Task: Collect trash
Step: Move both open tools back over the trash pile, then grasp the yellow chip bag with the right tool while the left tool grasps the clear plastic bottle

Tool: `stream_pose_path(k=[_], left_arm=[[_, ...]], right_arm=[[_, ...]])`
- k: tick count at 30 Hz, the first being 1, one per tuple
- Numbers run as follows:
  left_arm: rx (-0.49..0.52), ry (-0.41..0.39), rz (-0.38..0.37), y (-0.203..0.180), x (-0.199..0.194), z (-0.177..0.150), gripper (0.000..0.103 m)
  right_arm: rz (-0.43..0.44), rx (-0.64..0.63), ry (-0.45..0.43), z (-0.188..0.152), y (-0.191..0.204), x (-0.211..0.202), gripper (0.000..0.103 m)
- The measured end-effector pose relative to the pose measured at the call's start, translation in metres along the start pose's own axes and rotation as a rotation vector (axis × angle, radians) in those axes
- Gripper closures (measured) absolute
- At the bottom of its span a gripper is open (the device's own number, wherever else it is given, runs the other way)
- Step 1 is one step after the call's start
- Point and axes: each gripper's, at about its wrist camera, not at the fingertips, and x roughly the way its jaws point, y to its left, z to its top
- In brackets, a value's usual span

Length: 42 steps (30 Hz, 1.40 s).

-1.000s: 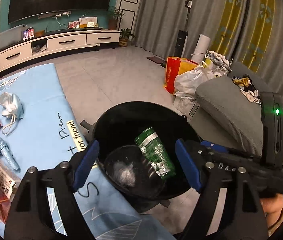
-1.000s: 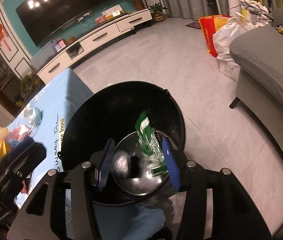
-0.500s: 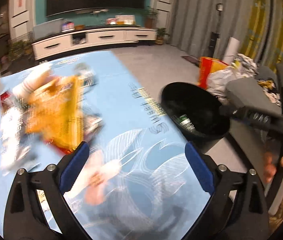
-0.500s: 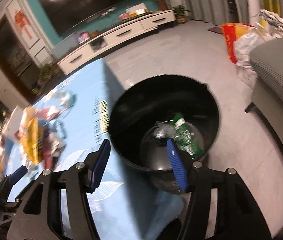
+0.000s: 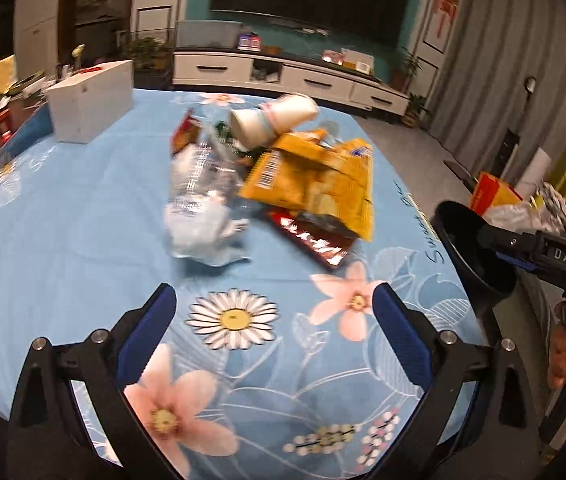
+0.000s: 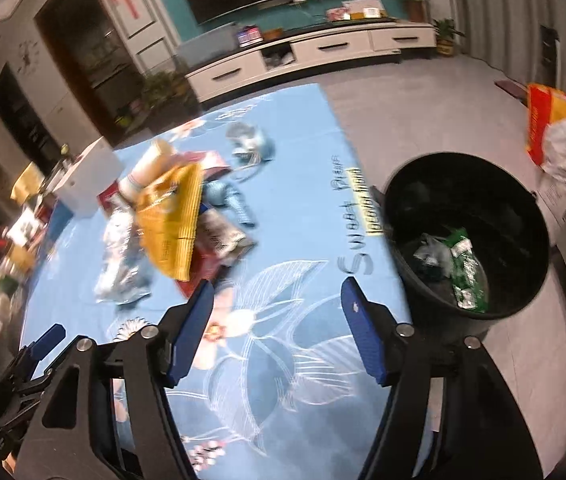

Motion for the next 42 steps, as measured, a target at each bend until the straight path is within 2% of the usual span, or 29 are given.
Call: stream_pose_path(k=[10, 13, 28, 31, 35, 42], left_arm=[[-0.109, -0.006, 0.008, 0.041, 0.001, -0.003, 0.003], [-0.122, -0.007, 0.004, 0.046, 0.002, -0.004, 0.003], [-0.207, -0.016, -0.004, 0.071, 0.027, 0.002, 0.003], [-0.220, -0.039, -0.029, 0.079, 0.031, 0.005, 0.003], [-0.277, -0.048, -0.123, 0.094, 0.040, 0.010, 0.003], [-0.285, -0.017, -0.125, 0.097, 0.070, 0.025, 0.003]], right_arm=[[0.003, -0.066, 0.022, 0.005, 0.040, 0.011, 0.032], [0.001, -0.060, 0.024, 0.006, 0.041, 0.014, 0.028], [0.020, -0.051, 0.052, 0.018, 0.047, 0.044, 0.028], [0.030, -0.043, 0.051, 0.023, 0.046, 0.050, 0.028], [0.056, -0.046, 0.041, 0.030, 0.048, 0.057, 0.028], [0.132, -0.016, 0.054, 0.048, 0.051, 0.080, 0.028]])
